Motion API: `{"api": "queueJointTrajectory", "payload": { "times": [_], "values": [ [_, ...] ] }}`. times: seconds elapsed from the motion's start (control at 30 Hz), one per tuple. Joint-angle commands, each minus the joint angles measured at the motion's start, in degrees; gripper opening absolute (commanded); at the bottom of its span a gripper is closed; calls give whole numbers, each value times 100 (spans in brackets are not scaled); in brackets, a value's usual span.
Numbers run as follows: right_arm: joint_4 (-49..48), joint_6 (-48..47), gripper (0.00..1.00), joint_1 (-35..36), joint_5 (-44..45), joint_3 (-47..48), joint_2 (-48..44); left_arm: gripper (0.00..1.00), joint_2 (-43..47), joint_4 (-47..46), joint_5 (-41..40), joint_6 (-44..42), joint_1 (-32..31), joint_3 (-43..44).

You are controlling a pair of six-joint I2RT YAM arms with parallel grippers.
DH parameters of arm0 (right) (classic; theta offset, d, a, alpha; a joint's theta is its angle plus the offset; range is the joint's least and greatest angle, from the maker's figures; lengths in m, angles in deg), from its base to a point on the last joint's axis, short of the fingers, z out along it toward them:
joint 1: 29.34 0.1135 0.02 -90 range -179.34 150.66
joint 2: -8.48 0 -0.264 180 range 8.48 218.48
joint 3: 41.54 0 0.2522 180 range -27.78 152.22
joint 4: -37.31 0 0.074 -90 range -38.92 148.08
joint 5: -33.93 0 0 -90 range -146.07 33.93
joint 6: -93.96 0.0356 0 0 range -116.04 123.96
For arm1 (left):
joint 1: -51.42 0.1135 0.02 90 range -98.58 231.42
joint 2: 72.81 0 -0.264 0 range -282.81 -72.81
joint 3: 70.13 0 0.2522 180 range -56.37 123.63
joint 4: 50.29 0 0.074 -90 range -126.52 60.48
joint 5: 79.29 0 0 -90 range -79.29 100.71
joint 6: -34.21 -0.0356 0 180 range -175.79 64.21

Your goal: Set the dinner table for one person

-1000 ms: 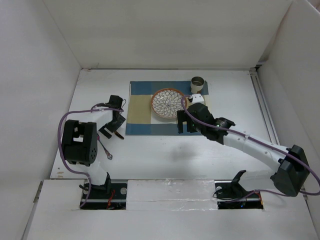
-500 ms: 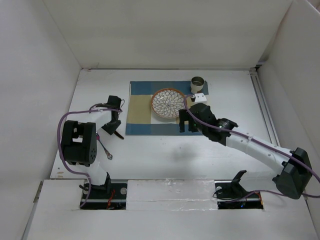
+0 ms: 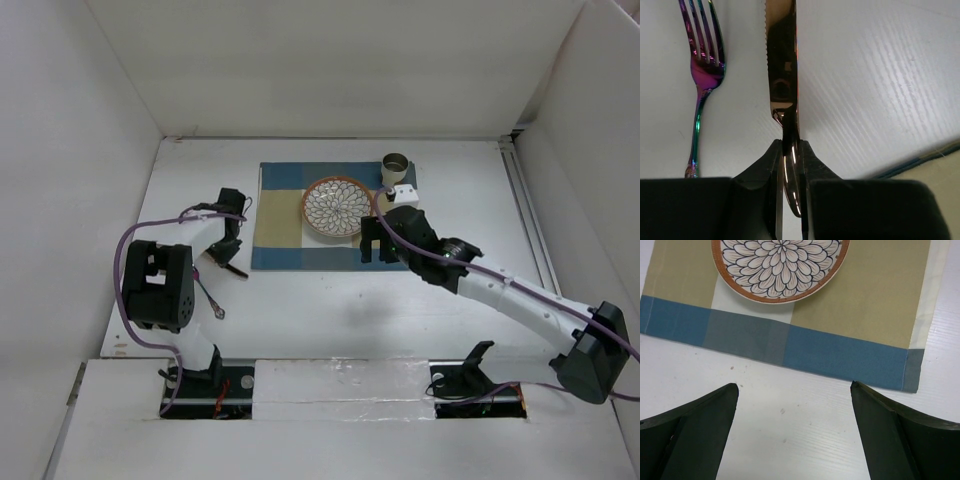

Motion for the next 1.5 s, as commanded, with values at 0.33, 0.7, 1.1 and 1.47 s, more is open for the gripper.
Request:
{"api": "queueJointTrajectory", "payload": {
  "times": [0.33,0.7,1.1,1.47],
  "values": [
    [273,175,100,-130,448,125,-557,0,1183,473,-113,-1380,-356,1625],
    [1353,-229,100,-1106,711,1179,-1787,0,-1196,858,-227,-1169,-3028,4639],
    [1934,-590,100,-1958,527,1514,-2341,0,-3298,15,994,-1459,-3944,6407],
    [1934,-695,100,-1959,307,1461,-2447,0,-3808,-346,1479,-2241,-4049,6653]
  ]
}}
